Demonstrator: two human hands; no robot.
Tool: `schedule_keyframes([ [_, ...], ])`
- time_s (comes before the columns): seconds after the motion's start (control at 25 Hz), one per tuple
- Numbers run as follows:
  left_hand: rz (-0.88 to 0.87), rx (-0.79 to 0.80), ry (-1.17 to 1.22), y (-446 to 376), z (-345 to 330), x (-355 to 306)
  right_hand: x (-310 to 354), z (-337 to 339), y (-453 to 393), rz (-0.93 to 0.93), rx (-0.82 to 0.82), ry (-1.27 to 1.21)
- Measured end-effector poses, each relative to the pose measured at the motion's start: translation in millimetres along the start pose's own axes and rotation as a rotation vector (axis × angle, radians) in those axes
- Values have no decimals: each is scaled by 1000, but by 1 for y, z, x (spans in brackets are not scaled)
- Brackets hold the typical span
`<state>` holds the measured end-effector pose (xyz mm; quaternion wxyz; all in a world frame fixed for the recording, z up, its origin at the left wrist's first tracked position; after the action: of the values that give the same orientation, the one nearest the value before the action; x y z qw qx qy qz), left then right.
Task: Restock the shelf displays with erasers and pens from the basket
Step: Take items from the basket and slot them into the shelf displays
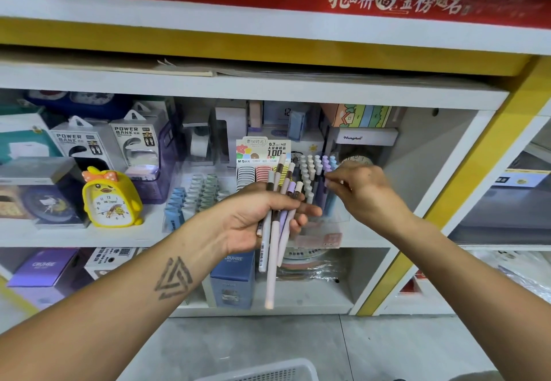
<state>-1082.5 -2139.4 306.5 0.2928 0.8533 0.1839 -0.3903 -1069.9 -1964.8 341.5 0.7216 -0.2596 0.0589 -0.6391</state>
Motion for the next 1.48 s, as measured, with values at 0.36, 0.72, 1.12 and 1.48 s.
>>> schedule_keyframes([
  [0.36,-62,37,-88,-4,-2,-1,31,-15,7,-518,246,-912],
  [0.72,37,88,-75,3,-3,2,-21,11,1,-831,-286,-1292],
  [1.12,-62,-160,18,1,17,-9,-7,18,10,-177,-81,-321],
  [1.48,-100,-209,71,0,19,-11,-5,11,12,-63,-10,-194],
])
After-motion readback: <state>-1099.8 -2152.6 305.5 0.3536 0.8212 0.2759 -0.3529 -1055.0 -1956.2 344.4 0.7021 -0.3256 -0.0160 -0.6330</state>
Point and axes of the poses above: each hand's wrist, its own y-axis away from the middle knuckle, its own z-axis out of the back of the hand, x = y × z, the point moved 6 cm from there along -y, towards the middle knuckle, and after that the axes turned 1 degree about -y, right-handed, at the moved point
